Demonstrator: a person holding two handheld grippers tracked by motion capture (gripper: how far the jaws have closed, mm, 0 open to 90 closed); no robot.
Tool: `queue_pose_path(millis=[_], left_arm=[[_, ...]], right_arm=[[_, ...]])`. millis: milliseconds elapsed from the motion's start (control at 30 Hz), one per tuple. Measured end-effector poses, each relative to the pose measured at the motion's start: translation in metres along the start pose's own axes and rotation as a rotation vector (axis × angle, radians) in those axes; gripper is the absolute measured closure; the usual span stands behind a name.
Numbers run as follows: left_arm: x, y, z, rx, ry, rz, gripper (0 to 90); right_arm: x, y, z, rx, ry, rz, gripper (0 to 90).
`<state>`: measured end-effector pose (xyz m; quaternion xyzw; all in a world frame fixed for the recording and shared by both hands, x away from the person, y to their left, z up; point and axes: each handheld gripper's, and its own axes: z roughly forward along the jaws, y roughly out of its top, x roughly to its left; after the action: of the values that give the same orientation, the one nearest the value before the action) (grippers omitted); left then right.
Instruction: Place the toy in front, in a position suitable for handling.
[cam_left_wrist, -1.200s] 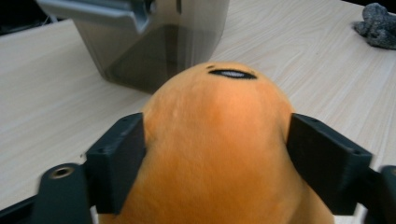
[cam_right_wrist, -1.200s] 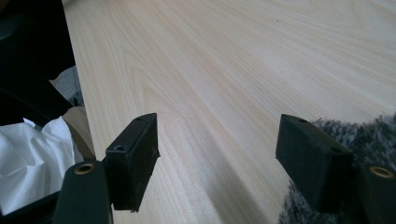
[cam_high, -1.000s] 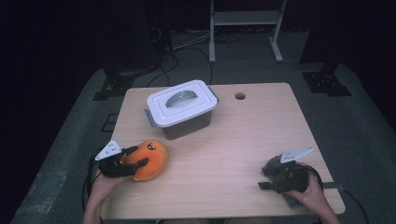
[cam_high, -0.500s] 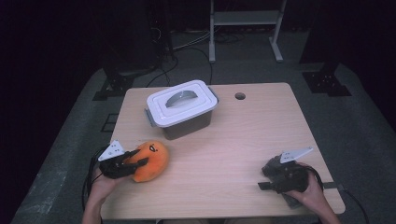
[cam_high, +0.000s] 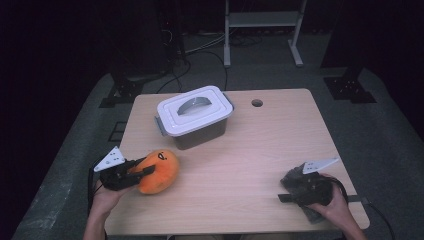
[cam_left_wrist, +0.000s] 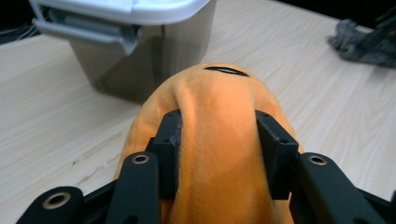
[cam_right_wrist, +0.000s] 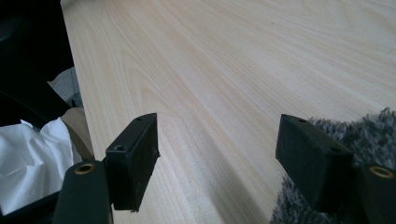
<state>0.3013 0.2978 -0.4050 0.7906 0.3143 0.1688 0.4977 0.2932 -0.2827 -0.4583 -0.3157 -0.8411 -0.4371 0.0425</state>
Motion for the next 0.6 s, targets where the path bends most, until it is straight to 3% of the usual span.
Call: queue_pose_path(millis=[200,367,600], left_arm=[[-0.010,0.012,0.000,0.002,-0.029,0.036,57.9],[-0.024,0.031,0.003,-0.009,-0.074,0.093,57.9],[-0.038,0.053,0.013,-0.033,-0.128,0.130,57.8]], right_arm=[[0.000,0.000,0.000,-0.002,0.000,0.004,28.7],[-0.001,0.000,-0.001,-0.006,-0.004,0.011,28.7],[-0.002,-0.001,-0.002,-0.013,-0.007,0.017,28.7]])
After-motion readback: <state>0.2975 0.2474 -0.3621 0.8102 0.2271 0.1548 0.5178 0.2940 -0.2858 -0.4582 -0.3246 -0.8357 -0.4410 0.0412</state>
